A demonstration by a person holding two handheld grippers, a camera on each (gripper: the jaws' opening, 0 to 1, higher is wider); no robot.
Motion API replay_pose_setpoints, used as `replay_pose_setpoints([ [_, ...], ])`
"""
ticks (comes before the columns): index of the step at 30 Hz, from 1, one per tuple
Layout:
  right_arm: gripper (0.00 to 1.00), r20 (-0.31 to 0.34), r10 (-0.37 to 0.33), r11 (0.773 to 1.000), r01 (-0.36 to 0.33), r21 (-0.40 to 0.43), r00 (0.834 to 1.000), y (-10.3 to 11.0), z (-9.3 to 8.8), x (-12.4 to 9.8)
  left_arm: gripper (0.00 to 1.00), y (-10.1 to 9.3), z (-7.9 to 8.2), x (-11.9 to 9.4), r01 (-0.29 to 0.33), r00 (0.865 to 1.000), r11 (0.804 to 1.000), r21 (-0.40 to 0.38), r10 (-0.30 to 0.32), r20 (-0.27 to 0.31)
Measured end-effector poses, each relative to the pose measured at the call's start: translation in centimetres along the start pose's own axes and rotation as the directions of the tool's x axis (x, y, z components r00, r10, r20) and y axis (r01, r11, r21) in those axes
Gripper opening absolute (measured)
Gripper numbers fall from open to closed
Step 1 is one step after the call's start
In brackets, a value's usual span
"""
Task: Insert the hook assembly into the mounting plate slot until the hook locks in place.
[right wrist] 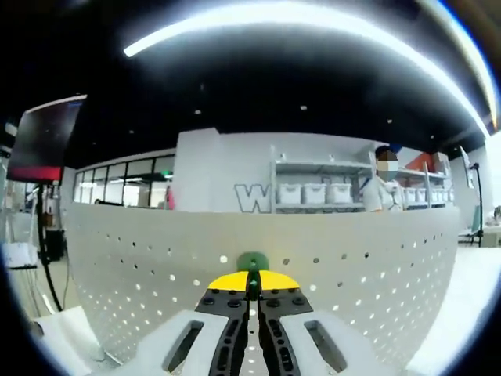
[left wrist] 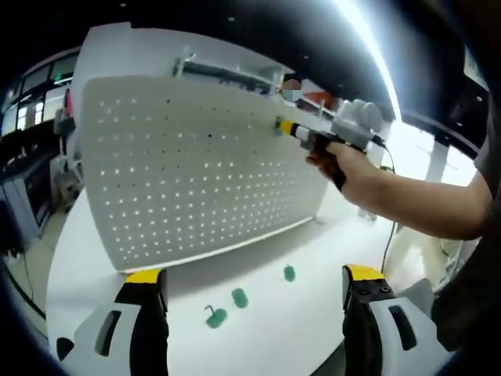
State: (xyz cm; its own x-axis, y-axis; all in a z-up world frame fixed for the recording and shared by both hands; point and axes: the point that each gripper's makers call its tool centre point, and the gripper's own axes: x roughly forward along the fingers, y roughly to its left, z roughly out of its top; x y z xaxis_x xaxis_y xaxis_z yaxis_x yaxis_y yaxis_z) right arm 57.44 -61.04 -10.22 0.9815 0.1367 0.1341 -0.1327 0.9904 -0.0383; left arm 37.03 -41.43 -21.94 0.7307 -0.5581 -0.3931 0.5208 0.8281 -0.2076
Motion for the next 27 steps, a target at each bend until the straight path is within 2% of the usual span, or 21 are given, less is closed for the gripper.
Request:
replay_pose_setpoints([
  [8,0.00,0.014,0.003,1.000,-0.002,-0.009,1.000,-0.1,0.0,0.4,0.93,0.2,-0.1,-0.1,-0.008,1.000,1.000,-0.014,0.008,0.001],
  [13,0.01,-0.008,0.011,1.000,-0.011,-0.008,1.000,-0.2,-0.1,0.7,0.93,0.0,-0.1,-0.2,-0.003,1.000,1.000,-0.011,0.003,0.004],
  [15,0.02,-0.040,0.021,1.000,-0.020,0.004,0.999,-0.1,-0.4,0.7,0.93,0.0,0.0,-0.4,-0.006,1.000,1.000,-0.014,0.006,0.009],
  [20,0.07,-0.045,0.035,0.999,-0.034,0.018,0.998,0.2,-0.3,0.6,0.93,0.1,0.0,-0.9,-0.015,1.000,1.000,-0.013,0.015,0.012],
  [23,0.13,-0.032,0.028,0.999,-0.027,0.020,0.999,0.1,0.3,0.5,0.93,0.2,0.0,-1.0,-0.018,1.000,1.000,-0.013,0.019,0.015],
  [27,0.15,-0.010,0.026,0.999,-0.026,0.031,1.000,-0.2,1.4,0.0,0.94,0.0,0.3,-1.3,-0.020,1.000,1.000,-0.006,0.020,0.020],
])
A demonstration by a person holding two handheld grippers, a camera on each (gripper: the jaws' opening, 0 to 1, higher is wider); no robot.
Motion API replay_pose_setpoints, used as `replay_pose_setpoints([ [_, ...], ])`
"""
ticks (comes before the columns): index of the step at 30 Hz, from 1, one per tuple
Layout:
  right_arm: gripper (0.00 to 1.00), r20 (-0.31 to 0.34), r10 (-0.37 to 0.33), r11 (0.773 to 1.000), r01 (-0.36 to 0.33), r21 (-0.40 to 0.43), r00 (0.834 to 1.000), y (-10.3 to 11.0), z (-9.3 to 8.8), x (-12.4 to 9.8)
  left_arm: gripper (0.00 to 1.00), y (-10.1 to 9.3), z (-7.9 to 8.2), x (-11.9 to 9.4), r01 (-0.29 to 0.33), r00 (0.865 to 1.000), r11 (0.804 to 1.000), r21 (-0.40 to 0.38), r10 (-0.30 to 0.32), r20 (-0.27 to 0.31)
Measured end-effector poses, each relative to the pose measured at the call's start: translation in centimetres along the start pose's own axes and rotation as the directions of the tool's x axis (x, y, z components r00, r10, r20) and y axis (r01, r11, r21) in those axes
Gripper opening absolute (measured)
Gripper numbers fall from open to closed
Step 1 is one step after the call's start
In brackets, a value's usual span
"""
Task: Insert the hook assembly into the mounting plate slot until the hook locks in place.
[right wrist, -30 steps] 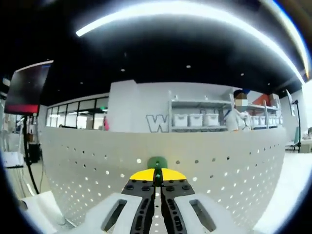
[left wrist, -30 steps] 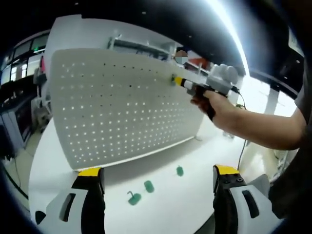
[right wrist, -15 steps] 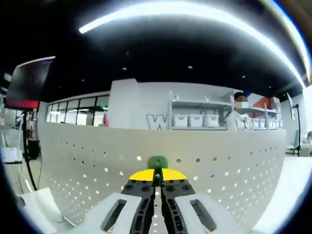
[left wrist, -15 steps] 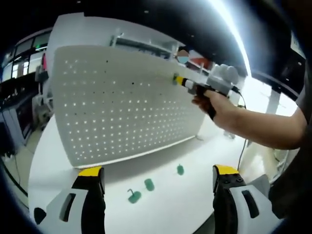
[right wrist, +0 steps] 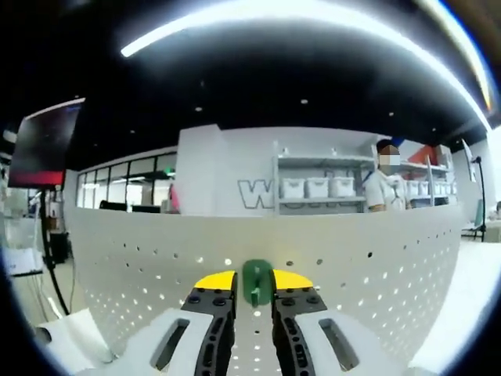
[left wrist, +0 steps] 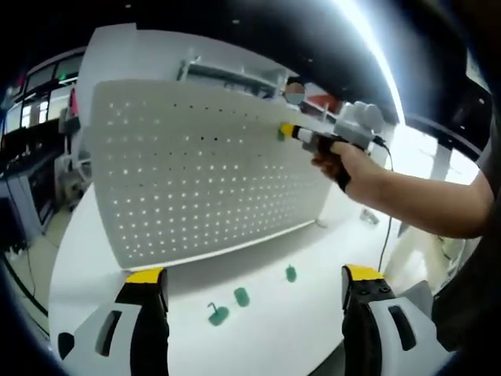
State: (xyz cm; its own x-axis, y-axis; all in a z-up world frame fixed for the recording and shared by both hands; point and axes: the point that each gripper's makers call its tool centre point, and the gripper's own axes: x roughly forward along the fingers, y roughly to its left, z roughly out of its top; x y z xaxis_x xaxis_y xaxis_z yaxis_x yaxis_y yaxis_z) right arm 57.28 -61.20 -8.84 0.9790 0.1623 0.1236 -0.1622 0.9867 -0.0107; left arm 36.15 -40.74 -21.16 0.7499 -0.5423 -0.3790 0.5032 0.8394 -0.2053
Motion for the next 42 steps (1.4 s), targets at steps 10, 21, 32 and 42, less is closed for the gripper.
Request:
replay_pose_setpoints([
  [10,0.31,0.034,-0.041,0.998,0.043,-0.054,0.999,-1.5,2.0,-2.9,0.97,-0.1,0.2,-0.6,-0.011,1.000,1.000,0.011,0.011,0.011],
  [21,0.50,-0.111,0.045,0.999,-0.044,0.012,0.993,-0.6,-1.5,-6.5,0.99,0.7,-0.9,-1.7,-0.033,0.999,0.999,0.008,0.034,-0.019],
  [32,0.54,-0.233,0.079,0.997,-0.077,0.017,0.969,-1.1,-6.6,-13.9,1.00,0.9,-2.6,-1.6,-0.033,0.997,0.999,0.006,0.033,-0.076],
  [42,0.69,-0.387,0.060,0.997,-0.072,-0.016,0.920,-3.0,-12.0,-20.3,1.00,0.5,-4.3,-1.4,-0.017,0.990,1.000,0.007,0.017,-0.143],
])
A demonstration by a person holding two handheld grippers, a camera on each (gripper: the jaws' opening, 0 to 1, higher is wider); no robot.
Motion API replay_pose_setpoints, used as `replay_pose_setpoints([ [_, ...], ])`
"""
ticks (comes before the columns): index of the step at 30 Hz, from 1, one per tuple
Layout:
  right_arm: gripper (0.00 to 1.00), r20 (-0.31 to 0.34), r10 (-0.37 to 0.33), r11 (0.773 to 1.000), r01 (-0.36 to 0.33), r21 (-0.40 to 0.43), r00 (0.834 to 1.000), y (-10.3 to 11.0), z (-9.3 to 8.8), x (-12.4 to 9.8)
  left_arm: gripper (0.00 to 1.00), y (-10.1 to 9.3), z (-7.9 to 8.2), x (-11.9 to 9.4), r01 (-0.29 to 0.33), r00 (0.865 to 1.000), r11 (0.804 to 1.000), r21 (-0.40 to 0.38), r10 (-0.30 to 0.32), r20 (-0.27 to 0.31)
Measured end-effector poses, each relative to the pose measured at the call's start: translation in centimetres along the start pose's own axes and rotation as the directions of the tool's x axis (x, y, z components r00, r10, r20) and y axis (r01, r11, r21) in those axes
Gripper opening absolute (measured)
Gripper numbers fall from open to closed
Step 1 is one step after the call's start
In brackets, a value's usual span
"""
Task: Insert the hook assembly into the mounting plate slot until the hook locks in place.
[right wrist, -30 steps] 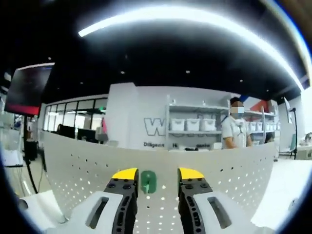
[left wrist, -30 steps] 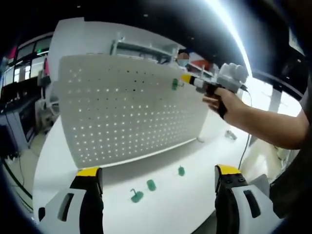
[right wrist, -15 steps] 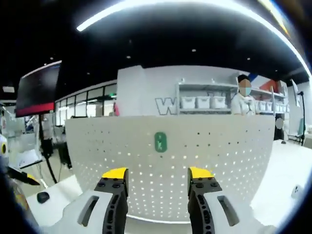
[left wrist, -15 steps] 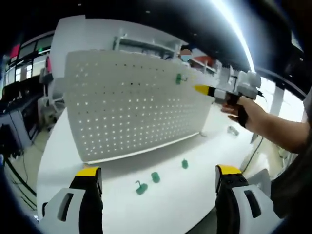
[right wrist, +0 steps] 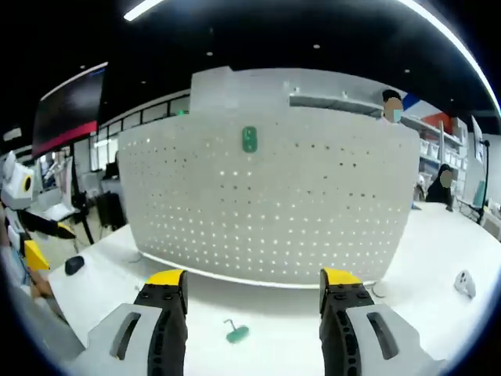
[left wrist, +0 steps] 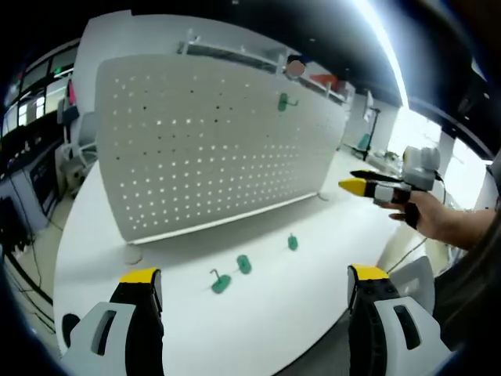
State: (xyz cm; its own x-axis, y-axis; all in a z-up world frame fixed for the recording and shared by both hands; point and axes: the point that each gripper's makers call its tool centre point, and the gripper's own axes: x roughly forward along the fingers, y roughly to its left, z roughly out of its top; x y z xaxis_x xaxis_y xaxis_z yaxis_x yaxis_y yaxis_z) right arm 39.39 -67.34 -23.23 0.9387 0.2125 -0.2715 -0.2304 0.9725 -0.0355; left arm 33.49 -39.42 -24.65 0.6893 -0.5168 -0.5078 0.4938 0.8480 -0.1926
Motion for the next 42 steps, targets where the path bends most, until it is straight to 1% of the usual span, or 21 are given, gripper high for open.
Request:
replay_pose_setpoints([
  [3,0.72,-0.026,-0.017,1.000,0.017,0.003,1.000,-0.6,-1.6,-1.6,1.00,0.3,-0.5,0.0,-0.007,1.000,1.000,-0.010,0.007,-0.007],
  [5,0.73,-0.068,-0.019,1.000,0.018,-0.005,0.997,-0.9,-3.2,-2.6,1.00,0.4,-1.0,0.1,-0.006,1.000,1.000,-0.016,0.006,-0.020],
  [7,0.72,-0.095,-0.005,1.000,0.005,0.007,0.996,-1.0,-4.4,-3.3,1.00,0.3,-1.5,0.1,-0.005,0.999,1.000,-0.015,0.004,-0.038],
  [9,0.71,-0.115,0.005,1.000,-0.003,0.016,0.993,-1.1,-5.2,-3.8,1.00,0.2,-1.8,0.2,-0.003,0.999,1.000,-0.015,0.002,-0.043],
  [12,0.70,-0.129,0.017,1.000,-0.016,0.013,0.992,-1.2,-5.8,-4.4,1.00,0.0,-2.2,0.2,0.002,0.999,1.000,-0.019,-0.004,-0.053],
  [16,0.68,-0.140,0.060,0.998,-0.057,0.024,0.988,-0.5,-6.1,-4.6,1.00,-0.4,-2.9,0.2,0.011,0.997,1.000,-0.023,-0.013,-0.072],
  [20,0.68,-0.148,0.083,0.996,-0.076,0.052,0.986,-0.1,-6.7,-4.9,1.00,-1.0,-4.1,0.2,0.030,0.994,0.999,-0.025,-0.032,-0.108],
  [23,0.66,-0.169,0.121,0.992,-0.114,0.047,0.978,0.6,-7.3,-5.0,1.00,-1.2,-4.8,0.1,0.035,0.991,0.999,-0.031,-0.039,-0.125],
  [25,0.62,-0.175,0.161,0.986,-0.153,0.059,0.971,1.2,-7.7,-4.8,1.00,-1.4,-5.4,0.1,0.039,0.989,0.998,-0.041,-0.045,-0.139],
  [26,0.59,-0.193,0.196,0.980,-0.184,0.076,0.961,1.7,-8.0,-4.6,0.99,-1.5,-5.7,0.1,0.041,0.988,0.998,-0.048,-0.048,-0.145],
  [28,0.57,-0.177,0.261,0.963,-0.243,0.118,0.949,2.8,-7.8,-4.3,0.98,-1.5,-5.8,0.1,0.043,0.988,0.997,-0.058,-0.051,-0.145],
  [29,0.54,-0.212,0.291,0.955,-0.269,0.125,0.933,3.2,-8.4,-4.1,0.98,-1.6,-5.8,0.1,0.043,0.988,0.997,-0.065,-0.051,-0.142],
  [30,0.50,-0.238,0.301,0.952,-0.279,0.123,0.923,3.3,-8.7,-3.9,0.98,-1.5,-5.7,0.1,0.041,0.989,0.997,-0.067,-0.050,-0.141],
  [32,0.42,-0.261,0.332,0.943,-0.321,0.083,0.907,3.7,-9.1,-3.1,0.98,-1.4,-5.7,0.2,0.038,0.989,0.997,-0.067,-0.047,-0.141],
  [33,0.42,-0.280,0.349,0.936,-0.344,0.067,0.894,4.0,-9.3,-2.7,0.98,-1.3,-5.7,0.2,0.037,0.989,0.997,-0.066,-0.046,-0.142],
  [34,0.42,-0.279,0.354,0.934,-0.353,0.055,0.893,4.1,-9.2,-2.4,0.98,-1.3,-5.7,0.3,0.037,0.989,0.997,-0.065,-0.046,-0.143],
  [35,0.42,-0.291,0.374,0.923,-0.382,0.031,0.881,4.5,-9.3,-1.9,0.98,-1.3,-5.6,0.3,0.037,0.989,0.997,-0.065,-0.046,-0.143],
  [37,0.40,-0.309,0.393,0.914,-0.406,0.023,0.866,5.0,-9.5,-1.2,0.98,-1.2,-5.6,0.5,0.038,0.989,0.997,-0.067,-0.047,-0.143],
  [38,0.38,-0.295,0.408,0.908,-0.419,0.026,0.864,5.3,-9.2,-0.6,0.98,-1.2,-5.6,0.5,0.038,0.989,0.997,-0.067,-0.047,-0.144],
  [40,0.36,-0.297,0.422,0.900,-0.435,0.023,0.857,5.7,-9.0,0.0,0.98,-1.3,-5.6,0.7,0.042,0.987,0.997,-0.069,-0.052,-0.149],
  [42,0.35,-0.323,0.432,0.883,-0.467,-0.037,0.842,6.1,-9.2,1.0,0.98,-1.4,-5.9,0.8,0.050,0.985,0.996,-0.068,-0.060,-0.164],
])
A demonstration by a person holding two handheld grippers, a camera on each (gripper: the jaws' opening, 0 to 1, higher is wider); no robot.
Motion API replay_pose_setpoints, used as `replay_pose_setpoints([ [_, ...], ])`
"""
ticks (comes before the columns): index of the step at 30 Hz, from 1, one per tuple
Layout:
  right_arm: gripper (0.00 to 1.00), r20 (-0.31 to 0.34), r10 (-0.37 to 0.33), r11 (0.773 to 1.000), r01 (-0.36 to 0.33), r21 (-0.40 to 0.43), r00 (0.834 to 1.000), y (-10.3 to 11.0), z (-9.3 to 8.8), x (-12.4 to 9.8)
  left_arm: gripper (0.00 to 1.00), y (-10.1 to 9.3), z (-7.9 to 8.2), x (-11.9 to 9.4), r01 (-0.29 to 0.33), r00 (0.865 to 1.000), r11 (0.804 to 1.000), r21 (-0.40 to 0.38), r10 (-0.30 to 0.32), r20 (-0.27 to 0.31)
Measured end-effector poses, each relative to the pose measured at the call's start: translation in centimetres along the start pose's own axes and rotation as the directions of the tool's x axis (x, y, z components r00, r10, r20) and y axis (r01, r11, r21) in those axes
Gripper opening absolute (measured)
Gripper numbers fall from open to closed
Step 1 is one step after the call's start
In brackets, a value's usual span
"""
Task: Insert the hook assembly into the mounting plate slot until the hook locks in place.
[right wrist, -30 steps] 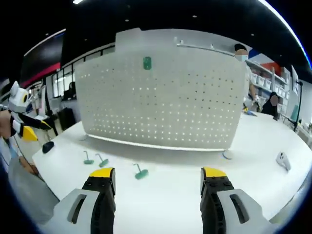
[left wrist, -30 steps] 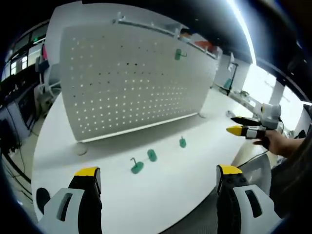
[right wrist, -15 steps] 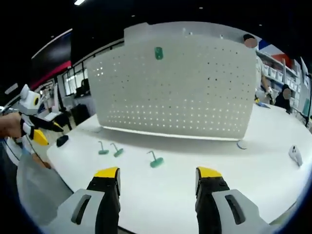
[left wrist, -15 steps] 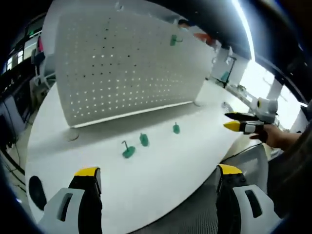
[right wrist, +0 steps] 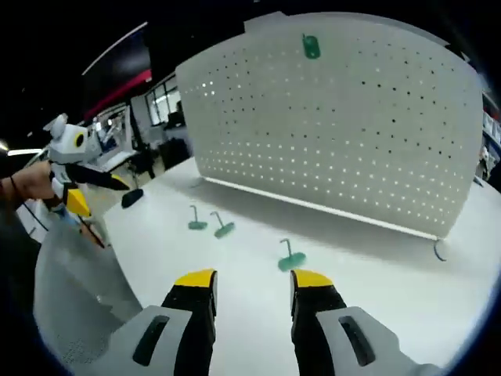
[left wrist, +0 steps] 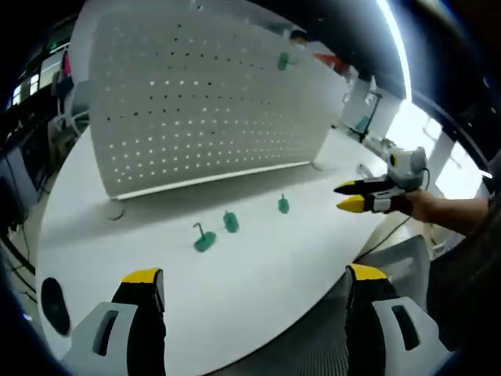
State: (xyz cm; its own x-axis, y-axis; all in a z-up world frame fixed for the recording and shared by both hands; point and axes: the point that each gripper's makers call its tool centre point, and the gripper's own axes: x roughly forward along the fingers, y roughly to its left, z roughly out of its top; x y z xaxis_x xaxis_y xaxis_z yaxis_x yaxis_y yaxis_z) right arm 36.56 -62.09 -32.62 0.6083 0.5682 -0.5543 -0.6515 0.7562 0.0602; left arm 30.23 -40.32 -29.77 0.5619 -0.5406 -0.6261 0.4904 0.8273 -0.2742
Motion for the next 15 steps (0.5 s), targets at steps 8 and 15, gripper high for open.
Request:
replay_pose_setpoints([
  [8,0.32,-0.087,0.068,0.992,-0.077,-0.104,0.994,-0.4,-0.1,4.1,0.97,-0.1,-0.4,0.3,0.012,1.000,1.000,0.003,-0.012,-0.023],
  [15,0.23,-0.145,0.061,0.993,-0.074,-0.087,0.988,-3.4,-0.9,7.0,0.97,-0.4,-0.7,0.6,0.022,0.999,1.000,-0.008,-0.022,-0.034],
])
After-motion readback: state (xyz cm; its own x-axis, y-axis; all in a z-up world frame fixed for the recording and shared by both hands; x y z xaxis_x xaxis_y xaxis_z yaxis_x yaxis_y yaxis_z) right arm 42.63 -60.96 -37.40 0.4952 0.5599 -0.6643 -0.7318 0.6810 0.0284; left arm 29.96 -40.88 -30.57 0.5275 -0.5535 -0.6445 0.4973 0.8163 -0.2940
